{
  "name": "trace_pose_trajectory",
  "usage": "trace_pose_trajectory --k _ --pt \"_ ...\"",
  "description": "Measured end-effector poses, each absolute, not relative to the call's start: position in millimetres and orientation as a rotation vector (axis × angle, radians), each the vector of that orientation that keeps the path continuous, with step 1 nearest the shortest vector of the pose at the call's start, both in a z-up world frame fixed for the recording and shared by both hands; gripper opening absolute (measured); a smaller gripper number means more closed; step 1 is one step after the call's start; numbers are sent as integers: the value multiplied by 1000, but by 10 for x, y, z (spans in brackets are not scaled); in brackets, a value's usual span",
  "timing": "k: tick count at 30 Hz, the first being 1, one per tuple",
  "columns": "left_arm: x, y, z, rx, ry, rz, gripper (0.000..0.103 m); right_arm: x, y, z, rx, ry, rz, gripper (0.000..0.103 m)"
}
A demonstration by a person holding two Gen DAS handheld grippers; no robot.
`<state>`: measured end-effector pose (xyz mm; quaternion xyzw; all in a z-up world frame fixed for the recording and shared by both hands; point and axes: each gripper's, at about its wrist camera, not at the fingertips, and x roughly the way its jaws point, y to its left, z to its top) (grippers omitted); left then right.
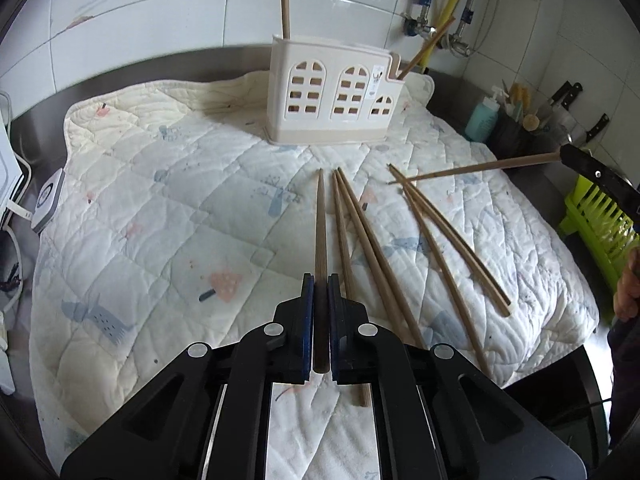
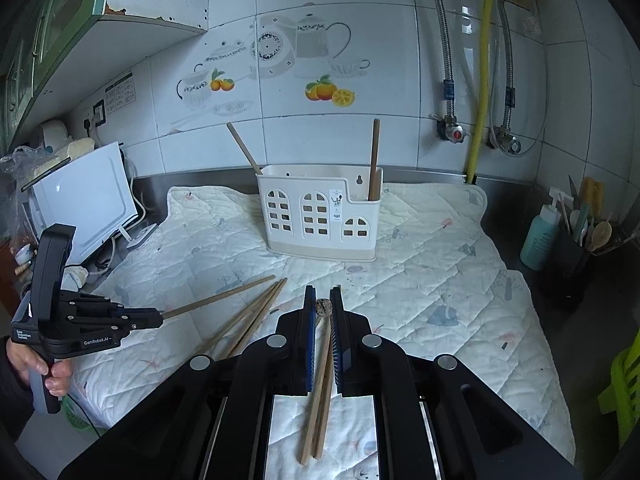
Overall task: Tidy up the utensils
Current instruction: 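Lift the chopstick with the left tool and insert it into the white holder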
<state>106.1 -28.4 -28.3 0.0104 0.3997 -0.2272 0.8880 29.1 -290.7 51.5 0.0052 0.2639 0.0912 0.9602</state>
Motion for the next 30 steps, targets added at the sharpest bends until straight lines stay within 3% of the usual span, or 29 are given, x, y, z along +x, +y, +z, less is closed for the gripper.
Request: trace_pose_trajectory --k 17,30 --pt "1442 -362 265 30 697 -475 5 790 -2842 1009 -34 502 234 7" --pt "1938 -569 903 78 635 -510 5 1348 -2918 1869 -113 407 194 7"
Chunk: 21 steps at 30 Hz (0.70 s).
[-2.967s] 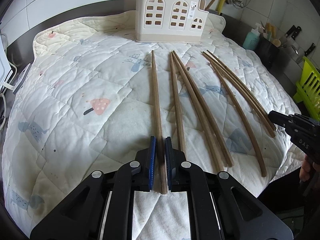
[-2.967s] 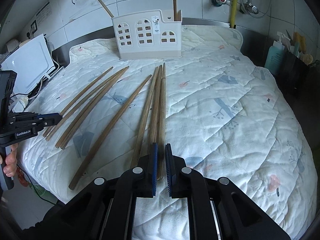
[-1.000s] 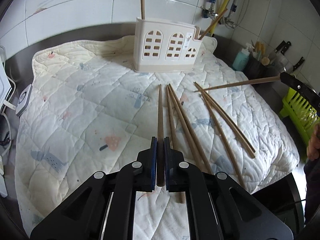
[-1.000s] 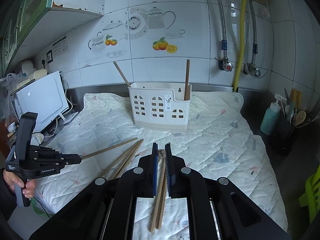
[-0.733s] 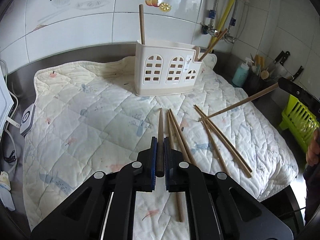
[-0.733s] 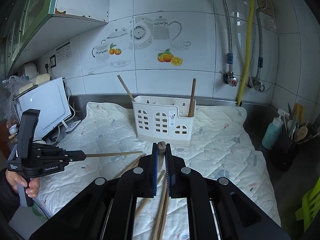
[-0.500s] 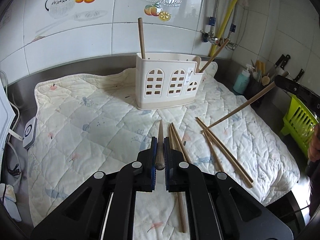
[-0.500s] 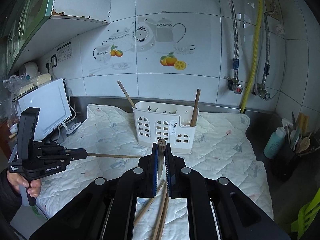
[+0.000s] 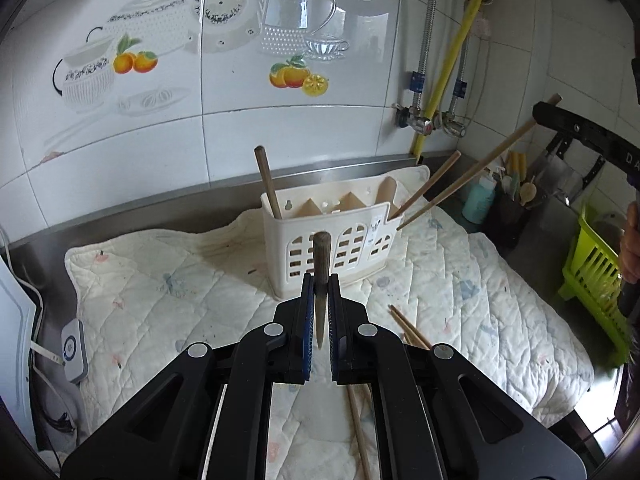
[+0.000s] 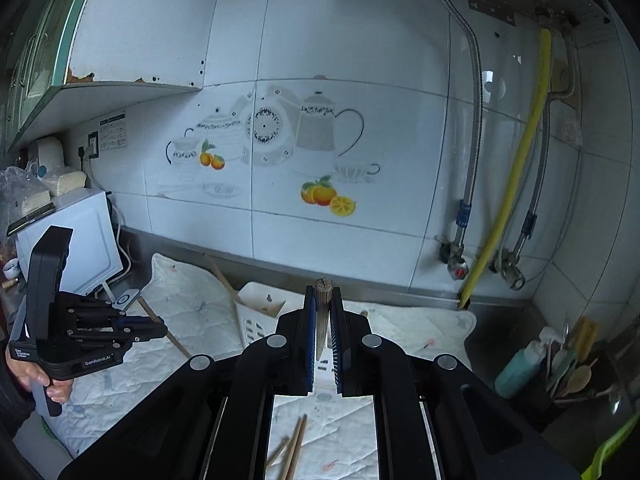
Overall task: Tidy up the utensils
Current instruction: 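Lift the chopstick with the left tool and insert it into the white holder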
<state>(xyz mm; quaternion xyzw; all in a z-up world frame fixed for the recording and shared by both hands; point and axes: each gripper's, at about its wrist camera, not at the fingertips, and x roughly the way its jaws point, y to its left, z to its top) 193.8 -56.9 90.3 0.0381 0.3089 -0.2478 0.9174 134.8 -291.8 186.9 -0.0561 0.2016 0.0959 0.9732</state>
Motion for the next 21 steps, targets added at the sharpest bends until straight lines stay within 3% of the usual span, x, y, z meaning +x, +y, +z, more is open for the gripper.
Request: trace_pose_trajectory --k 7,21 --pt "2034 -669 1257 75 577 -534 5 1720 -2980 2027 -118 404 147 7" --pt "2397 -936 2144 80 375 -484 5 2317 -2997 1465 -114 567 147 7"
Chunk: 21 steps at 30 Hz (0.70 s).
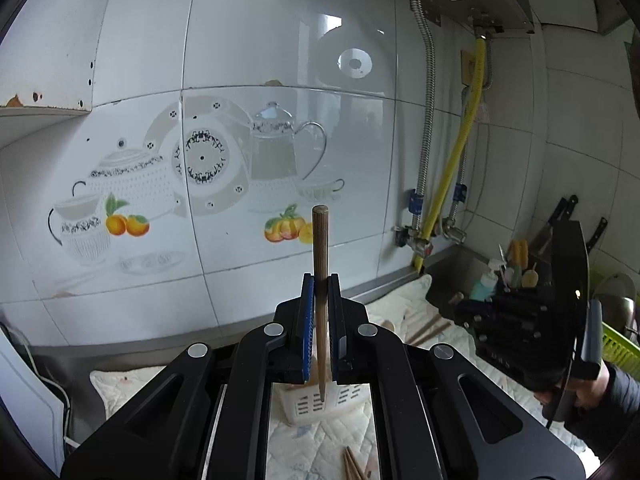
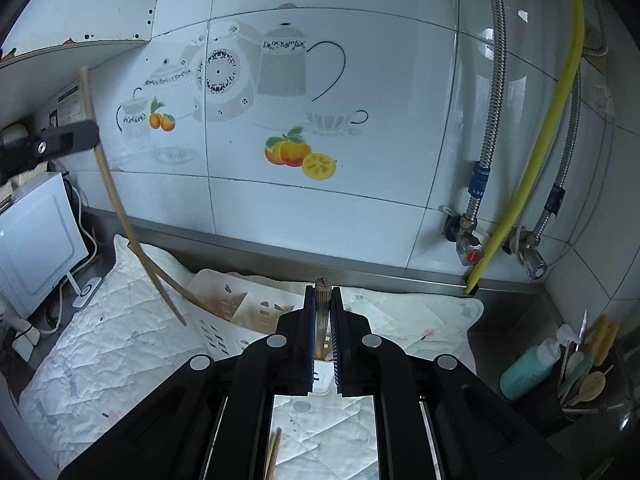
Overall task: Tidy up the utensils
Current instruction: 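Lift the chopstick with the left tool and insert it into the white holder, then open the left tool and move it back over the remaining chopsticks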
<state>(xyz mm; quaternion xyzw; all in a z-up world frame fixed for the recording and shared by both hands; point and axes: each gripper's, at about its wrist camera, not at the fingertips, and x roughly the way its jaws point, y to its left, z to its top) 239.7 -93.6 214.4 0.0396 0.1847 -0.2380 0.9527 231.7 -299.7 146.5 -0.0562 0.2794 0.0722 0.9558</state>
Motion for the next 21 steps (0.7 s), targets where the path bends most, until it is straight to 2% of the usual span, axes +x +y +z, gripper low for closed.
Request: trace_pose_trajectory --k 6,12,16,21 --pt "2655 -1099 2120 88 354 -442 5 2340 -3019 1395 -117 567 150 7" --pt "2910 -1160 1857 79 423 -433 5 2353 -3026 1353 -119 568 149 7" --pt "2978 -1155 1696 95 466 -431 5 2281 -3046 1395 -112 540 146 18" --pt "2857 -1102 1722 87 457 -436 8 2096 -3057 1516 -107 498 146 24"
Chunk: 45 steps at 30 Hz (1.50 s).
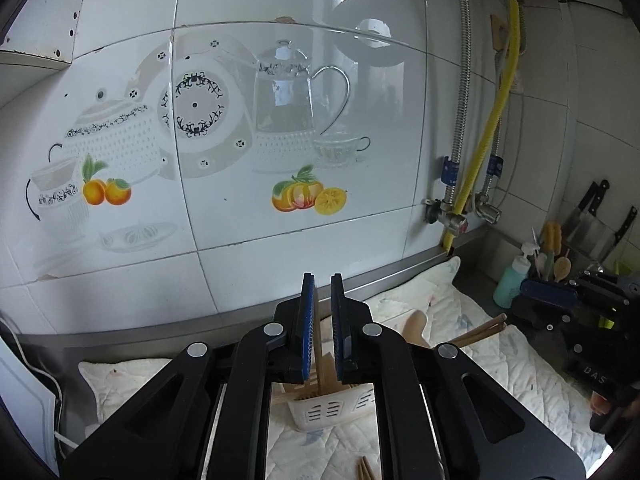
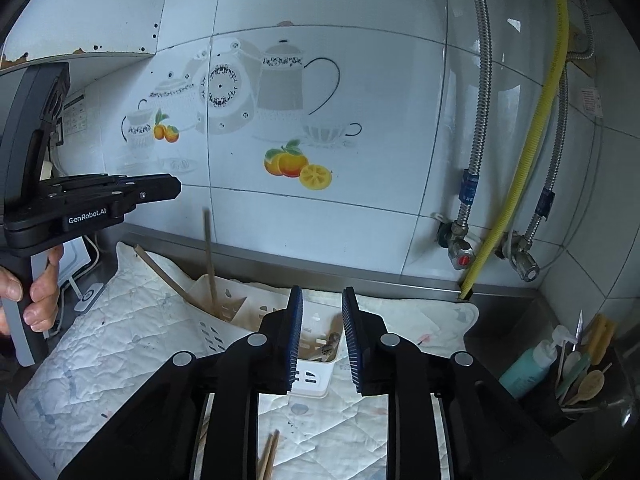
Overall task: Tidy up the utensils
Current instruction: 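Open the left tool and move it back over the remaining chopsticks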
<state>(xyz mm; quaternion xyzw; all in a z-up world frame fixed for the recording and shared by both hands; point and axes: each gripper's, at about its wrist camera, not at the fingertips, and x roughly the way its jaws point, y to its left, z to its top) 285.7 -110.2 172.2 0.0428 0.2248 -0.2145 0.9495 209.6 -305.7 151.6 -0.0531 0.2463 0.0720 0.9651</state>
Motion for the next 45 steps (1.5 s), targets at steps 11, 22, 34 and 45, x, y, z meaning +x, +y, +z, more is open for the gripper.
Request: trace_pose_trajectory --k 11,22,34,45 --pt "2104 -860 1671 96 421 -450 52 1318 -3003 1578 -81 439 172 36" --pt "1346 -537 963 113 519 -437 69 508 -2864 1148 -46 462 183 41" --pt "898 -335 134 98 680 -429 81 52 -2901 557 32 561 159 41" --pt "740 -383 -414 99 803 -442 82 1 -2988 49 84 652 110 41"
